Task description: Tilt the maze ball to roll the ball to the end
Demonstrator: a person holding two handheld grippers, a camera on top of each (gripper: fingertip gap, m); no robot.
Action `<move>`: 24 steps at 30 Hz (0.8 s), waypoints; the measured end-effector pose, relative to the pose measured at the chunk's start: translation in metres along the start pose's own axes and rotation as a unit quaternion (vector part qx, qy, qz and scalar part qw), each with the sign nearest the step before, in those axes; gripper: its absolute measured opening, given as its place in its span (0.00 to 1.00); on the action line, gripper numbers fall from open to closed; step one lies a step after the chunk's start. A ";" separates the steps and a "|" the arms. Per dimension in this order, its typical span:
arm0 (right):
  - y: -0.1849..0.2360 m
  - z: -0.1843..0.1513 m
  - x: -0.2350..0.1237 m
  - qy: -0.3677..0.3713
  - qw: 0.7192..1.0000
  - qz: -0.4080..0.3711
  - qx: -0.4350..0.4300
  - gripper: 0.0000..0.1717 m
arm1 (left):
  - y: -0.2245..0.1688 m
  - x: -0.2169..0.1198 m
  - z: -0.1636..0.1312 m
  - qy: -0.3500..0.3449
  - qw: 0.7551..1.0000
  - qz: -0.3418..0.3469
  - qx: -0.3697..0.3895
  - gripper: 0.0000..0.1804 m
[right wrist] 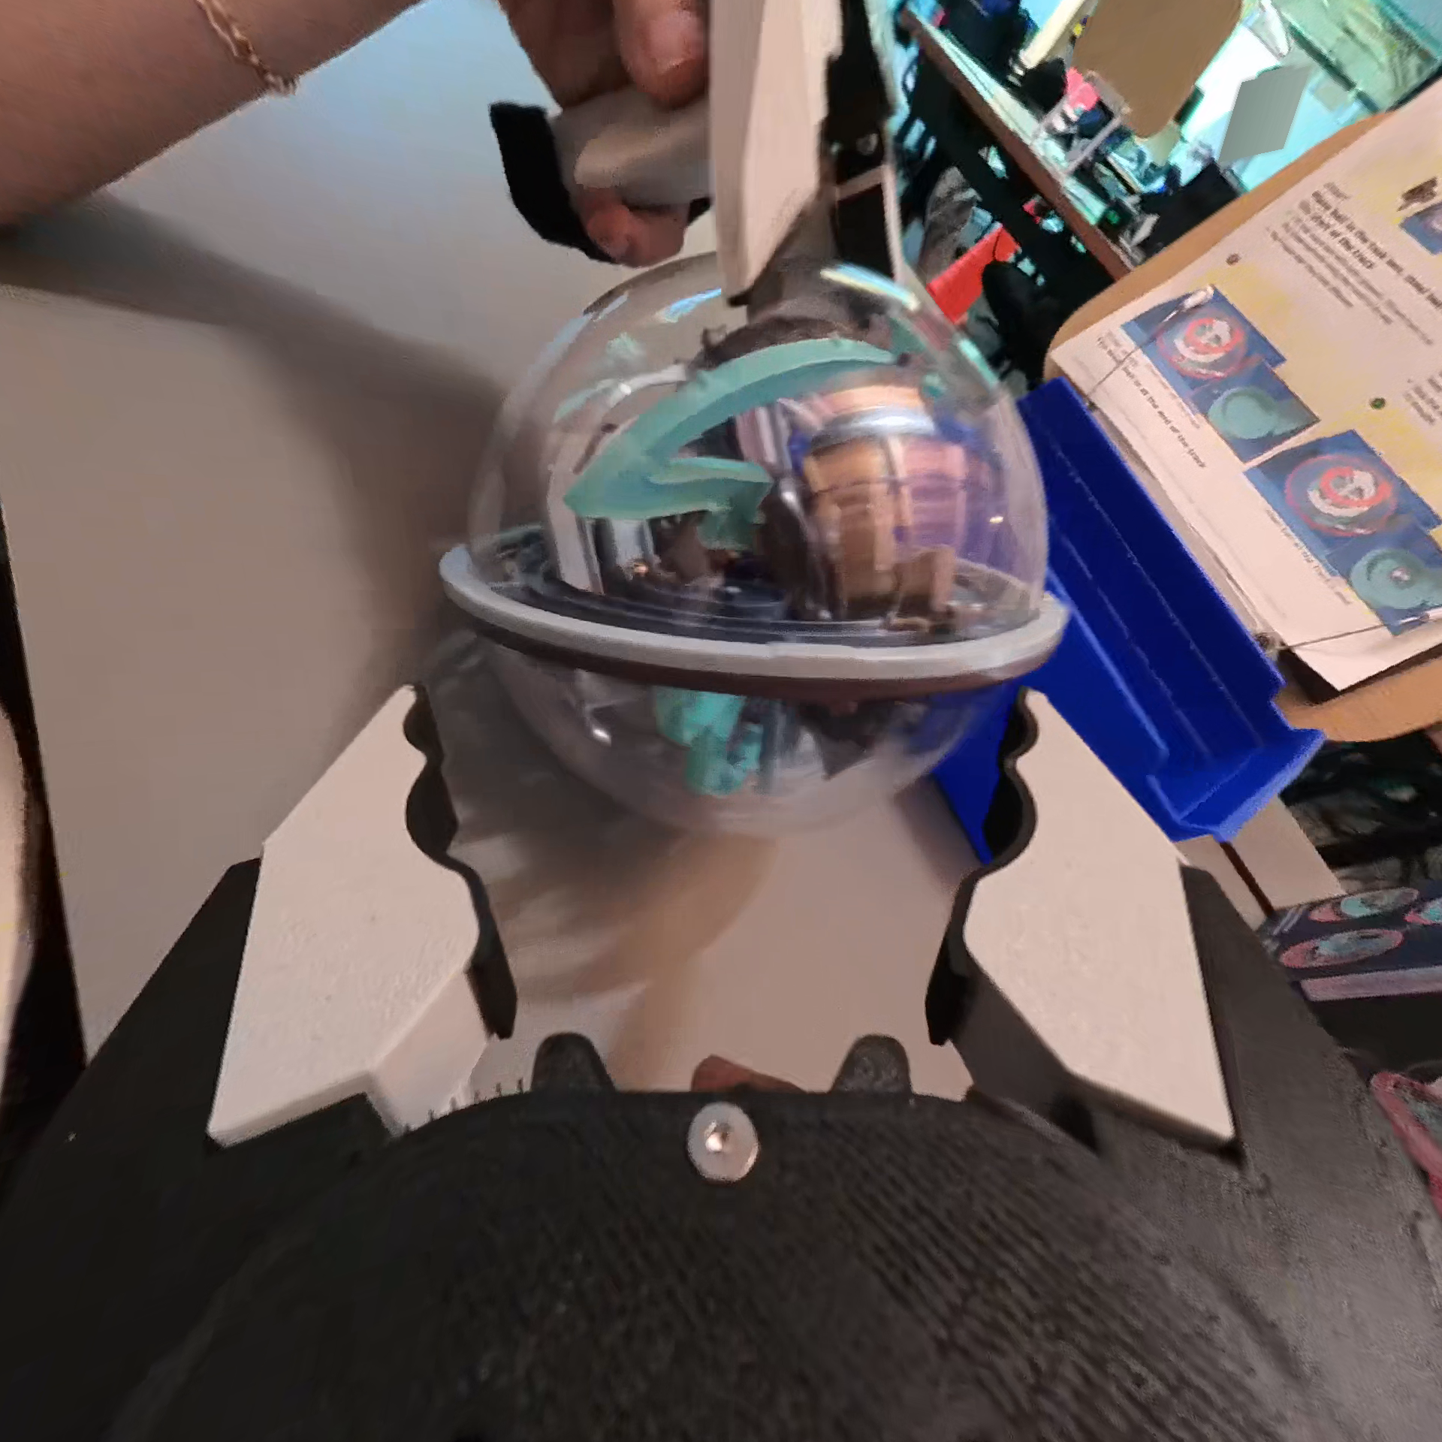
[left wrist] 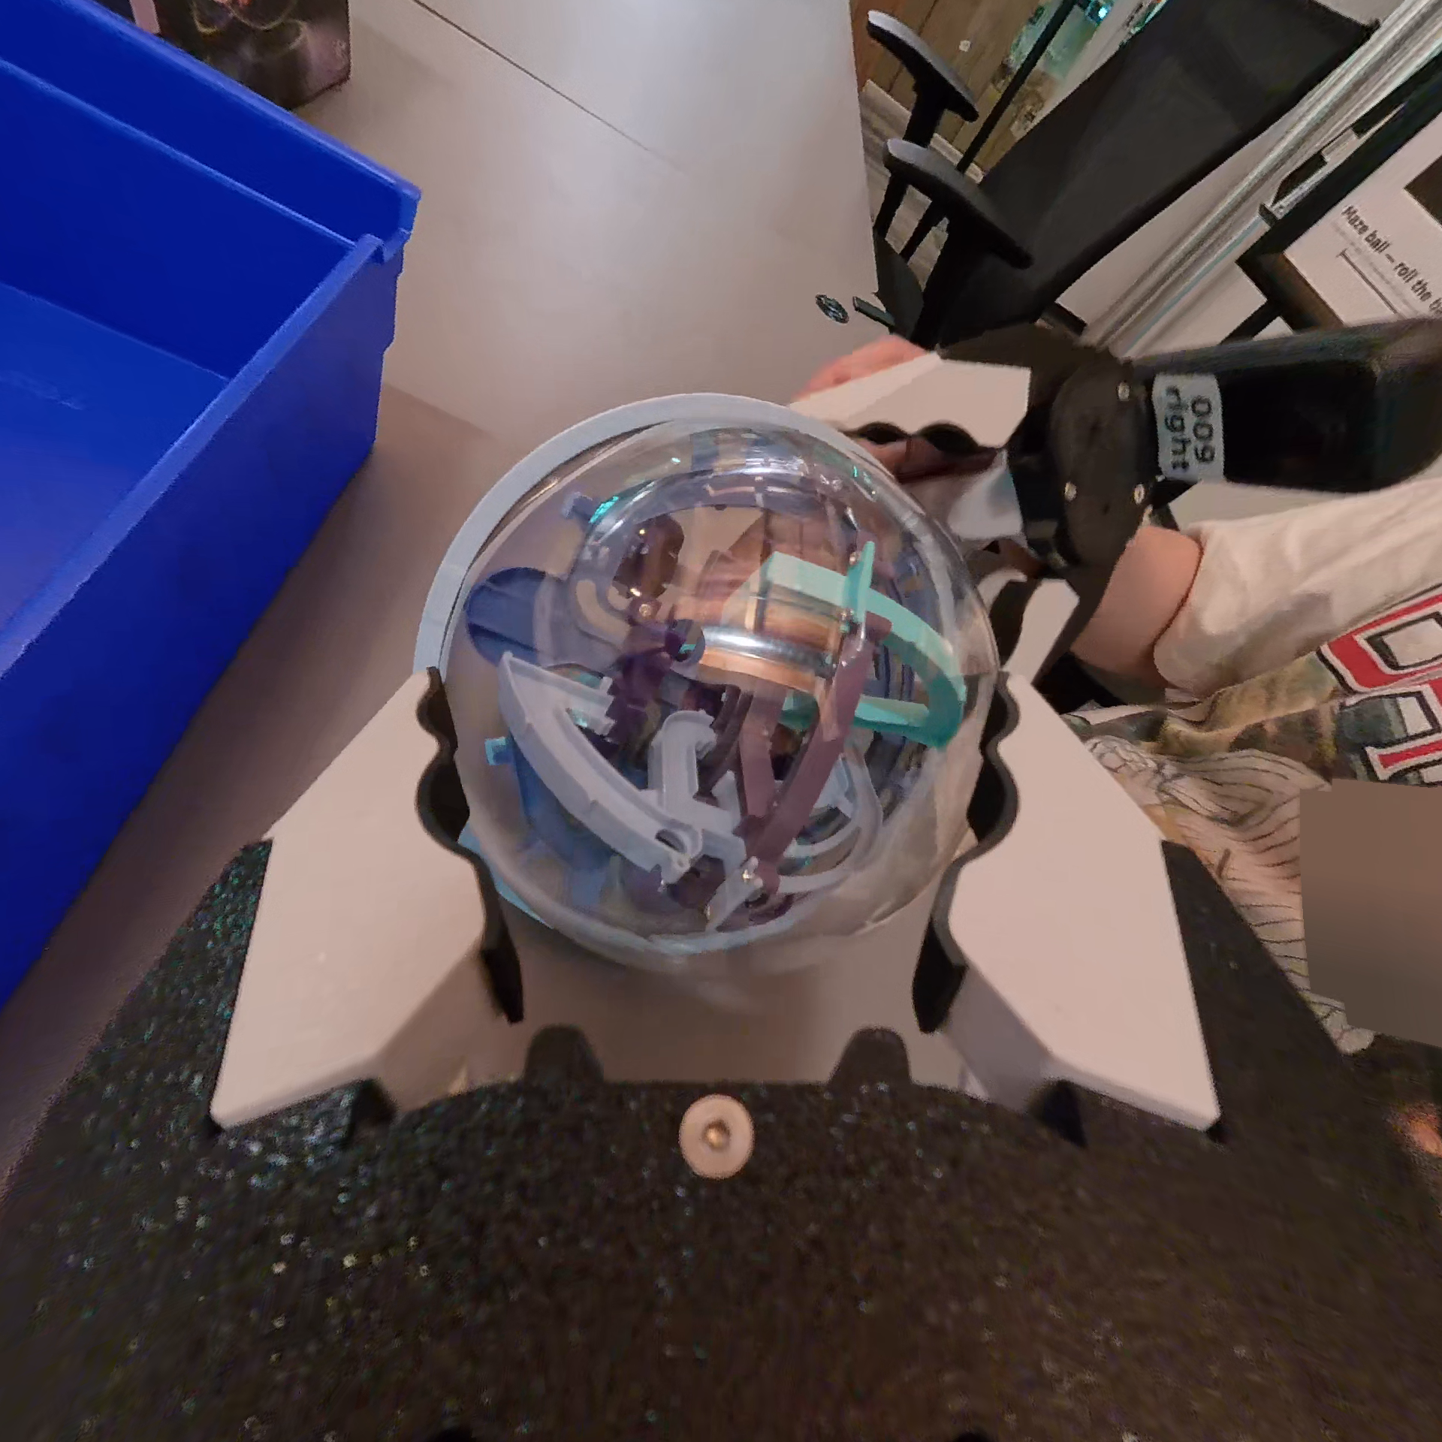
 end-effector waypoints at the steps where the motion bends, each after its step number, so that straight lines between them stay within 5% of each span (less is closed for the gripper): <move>1: -0.010 -0.001 -0.004 -0.007 1.000 -0.004 0.003 0.81 | 0.000 0.001 0.001 -0.002 1.000 -0.002 -0.002 0.72; 8: -0.023 0.005 0.010 -0.104 0.986 0.114 0.058 0.84 | -0.002 0.002 0.001 -0.005 1.000 -0.012 0.016 0.72; 11: -0.020 -0.002 0.029 -0.070 0.992 0.094 0.035 0.91 | 0.003 0.000 0.002 -0.011 1.000 -0.011 -0.011 0.72; 17: -0.015 -0.010 0.042 0.001 0.995 0.047 0.088 0.85 | 0.014 -0.010 0.010 -0.043 0.998 0.006 -0.052 0.71; 21: -0.015 -0.001 0.041 -0.034 0.988 0.027 0.146 0.81 | 0.020 -0.015 0.012 -0.059 0.995 0.002 -0.078 0.70; 24: -0.010 -0.003 0.044 -0.033 0.995 0.026 0.093 0.86 | 0.022 -0.017 0.011 -0.061 0.994 -0.008 -0.090 0.70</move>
Point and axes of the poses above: each gripper's, where its closed fingertips meet, x out along the fingers, z out of its top, y = z × x across the jaws, the point moved 3 cm from there along -x, back along the fingers, and after that the axes turned 14 degrees about -x, right-handed, at the moved point
